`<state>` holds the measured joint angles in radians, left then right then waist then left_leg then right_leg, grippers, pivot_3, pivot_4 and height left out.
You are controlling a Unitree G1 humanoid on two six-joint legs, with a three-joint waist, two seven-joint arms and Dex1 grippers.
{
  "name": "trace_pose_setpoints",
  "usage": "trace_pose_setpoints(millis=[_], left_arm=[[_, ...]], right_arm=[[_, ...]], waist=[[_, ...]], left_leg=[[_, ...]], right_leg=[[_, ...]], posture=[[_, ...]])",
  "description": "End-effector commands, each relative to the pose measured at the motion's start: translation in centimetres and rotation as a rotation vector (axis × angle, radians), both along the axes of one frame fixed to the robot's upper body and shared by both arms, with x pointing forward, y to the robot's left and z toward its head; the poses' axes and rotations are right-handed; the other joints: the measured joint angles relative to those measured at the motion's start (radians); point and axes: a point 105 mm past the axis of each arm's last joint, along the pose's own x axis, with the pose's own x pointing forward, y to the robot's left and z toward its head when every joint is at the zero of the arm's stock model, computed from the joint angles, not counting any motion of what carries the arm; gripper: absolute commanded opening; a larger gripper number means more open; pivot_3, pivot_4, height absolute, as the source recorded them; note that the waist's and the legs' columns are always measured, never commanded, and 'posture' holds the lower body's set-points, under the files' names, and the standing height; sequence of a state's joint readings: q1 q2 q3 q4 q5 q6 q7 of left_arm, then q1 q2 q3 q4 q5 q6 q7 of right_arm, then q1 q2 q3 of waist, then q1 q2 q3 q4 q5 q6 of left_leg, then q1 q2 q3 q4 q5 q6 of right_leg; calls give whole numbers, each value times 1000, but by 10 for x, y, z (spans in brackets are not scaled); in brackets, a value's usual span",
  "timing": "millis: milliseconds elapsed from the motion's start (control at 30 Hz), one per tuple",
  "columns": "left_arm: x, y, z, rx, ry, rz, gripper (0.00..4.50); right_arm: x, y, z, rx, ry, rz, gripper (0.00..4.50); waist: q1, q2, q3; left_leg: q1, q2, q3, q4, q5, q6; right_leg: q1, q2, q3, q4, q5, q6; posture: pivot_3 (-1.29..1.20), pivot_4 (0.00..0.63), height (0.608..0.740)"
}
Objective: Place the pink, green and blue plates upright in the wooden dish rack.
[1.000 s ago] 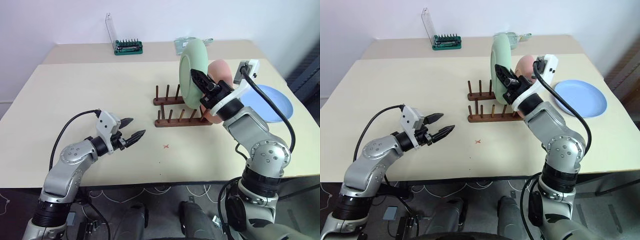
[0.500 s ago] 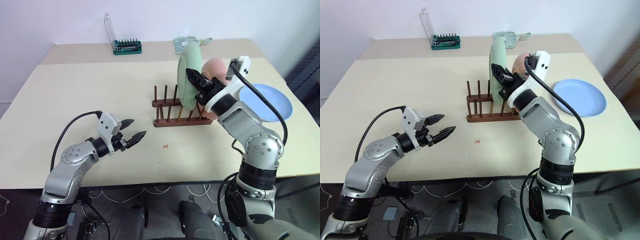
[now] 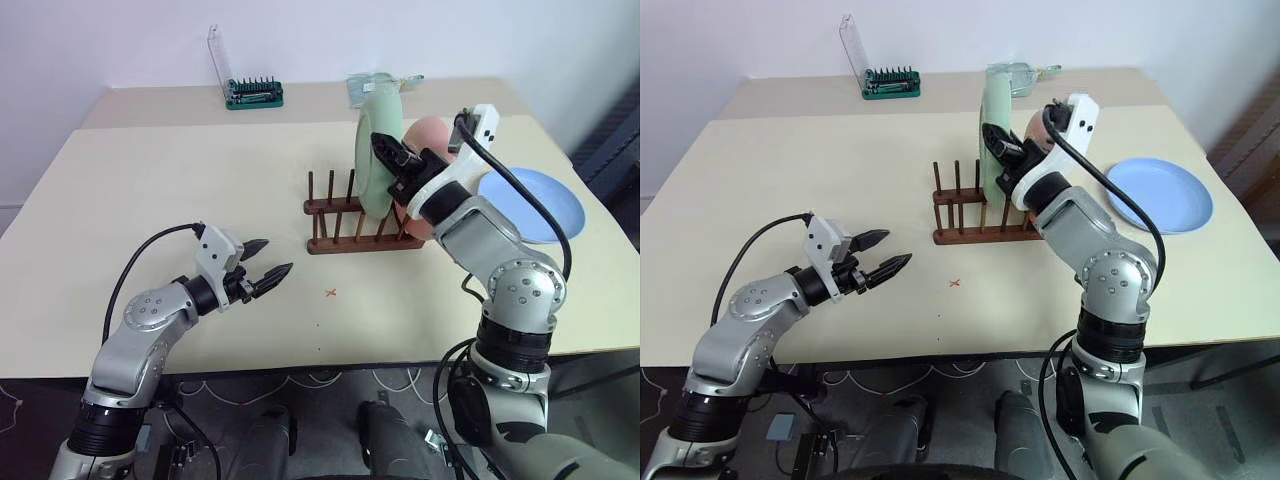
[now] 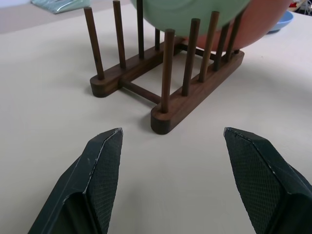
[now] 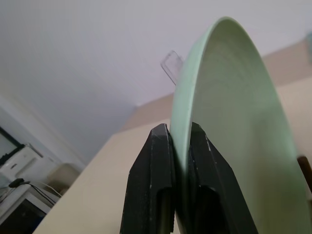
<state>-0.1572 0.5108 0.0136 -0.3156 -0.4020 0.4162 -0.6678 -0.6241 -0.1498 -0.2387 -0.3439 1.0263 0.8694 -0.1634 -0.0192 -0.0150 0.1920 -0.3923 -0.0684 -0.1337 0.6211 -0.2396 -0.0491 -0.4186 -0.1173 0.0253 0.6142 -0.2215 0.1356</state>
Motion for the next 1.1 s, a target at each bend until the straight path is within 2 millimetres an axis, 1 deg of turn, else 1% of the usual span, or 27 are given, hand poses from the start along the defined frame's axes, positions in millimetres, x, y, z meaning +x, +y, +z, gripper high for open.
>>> trace_pose_setpoints(millis=[33,67,100,200,267,367,467,567,633,667,733,767,800,833,867,933,967,1033,1100], left_arm=[[-1,-2,5,-1,-36,-10,3403],[-1,-1,5,-2,-36,-9,3403],[-1,-1,5,-1,-37,-8,3403],[-1,-1,5,0,-38,-8,3403],[-1,-1,4,0,-37,-7,3403],[-1,-1,3,0,-36,-7,3403],[-1,-1,2,1,-35,-6,3403],[0,-2,2,0,-34,-7,3403],[0,-3,1,-1,-34,-12,3403],[0,-4,1,-1,-35,-15,3403],[-1,-5,0,1,-31,-27,3403],[-2,-7,0,0,-25,-40,3403],[-3,-9,-1,0,-19,-56,3403],[-5,-11,-2,-2,-13,-75,3403],[-6,-13,-2,-1,-10,-92,3403],[-8,-17,-3,-1,-6,-118,3403],[-8,-17,-3,-1,-6,-122,3403],[-8,-18,-5,0,-7,-124,3403],[-8,-19,-7,0,-6,-126,3403]], right_arm=[[-3,1,3,10,-6,11,744],[-2,1,4,9,-9,11,1093],[-2,1,5,5,-13,10,1538],[-3,2,6,-8,-22,9,3082],[-4,1,11,-51,-55,5,4052],[-8,1,24,-143,-135,15,4052],[-15,3,35,-278,-233,38,4052],[-27,1,48,-451,-365,58,4052],[-41,-10,64,-622,-511,58,4052],[-47,-14,69,-687,-558,62,4052],[-51,-38,77,-776,-605,29,4052],[-51,-54,78,-771,-581,25,4052],[-50,-73,76,-776,-544,15,4052],[-49,-91,73,-790,-505,-1,4289],[-50,-106,71,-802,-478,-12,4289],[-52,-129,60,-838,-417,-28,4289],[-50,-139,50,-889,-375,-43,4289],[-43,-159,23,-1002,-265,-77,4289],[-31,-185,-14,-1170,-117,-140,4289]], waist=[[-1,0,0],[-1,0,0],[-1,0,0],[-1,0,0],[0,0,0],[0,0,0],[0,0,0],[2,0,0],[4,1,1],[7,1,1],[8,1,1],[9,0,1],[10,-1,1],[11,-1,1],[12,-1,1],[11,0,1],[11,0,1],[6,0,1],[3,1,1]], left_leg=[[0,0,0,0,0,0],[0,0,0,0,0,0],[0,0,0,0,0,0],[0,0,0,0,0,0],[0,0,0,0,0,0],[0,0,0,0,0,0],[0,0,0,0,0,0],[0,0,0,0,0,0],[-1,0,0,0,0,0],[-2,0,1,0,0,0],[-2,0,1,1,0,1],[-3,0,1,1,-1,1],[-3,0,1,1,-1,1],[-2,0,1,2,-1,1],[-2,0,1,2,-1,2],[-2,0,1,4,-2,3],[-2,0,1,4,-2,4],[-1,0,2,4,-3,4],[0,1,4,4,-3,4]], right_leg=[[0,0,0,0,0,0],[0,0,0,0,0,0],[0,0,0,0,0,0],[0,0,0,0,0,0],[0,0,0,0,0,0],[0,0,0,0,0,0],[0,0,0,0,0,0],[0,0,0,-1,0,0],[0,0,0,-1,0,0],[0,0,0,-2,0,1],[0,-1,-1,-3,-1,2],[0,-1,-1,-3,-1,2],[1,-1,-1,-3,-1,2],[2,-1,-1,-4,-1,2],[3,-1,-1,-4,-1,2],[5,-1,-1,-5,-1,1],[5,-1,-1,-5,-2,1],[5,-1,-1,-5,-2,0],[5,-1,-1,-5,-2,0]], posture=[[0,150,740],[0,150,740],[0,150,740],[0,150,740],[0,150,740],[0,150,740],[0,150,740],[0,150,740],[0,150,740],[0,150,740],[0,150,740],[0,150,740],[0,150,740],[0,150,740],[0,150,740],[0,150,740],[0,150,740],[0,150,740],[0,150,740]])
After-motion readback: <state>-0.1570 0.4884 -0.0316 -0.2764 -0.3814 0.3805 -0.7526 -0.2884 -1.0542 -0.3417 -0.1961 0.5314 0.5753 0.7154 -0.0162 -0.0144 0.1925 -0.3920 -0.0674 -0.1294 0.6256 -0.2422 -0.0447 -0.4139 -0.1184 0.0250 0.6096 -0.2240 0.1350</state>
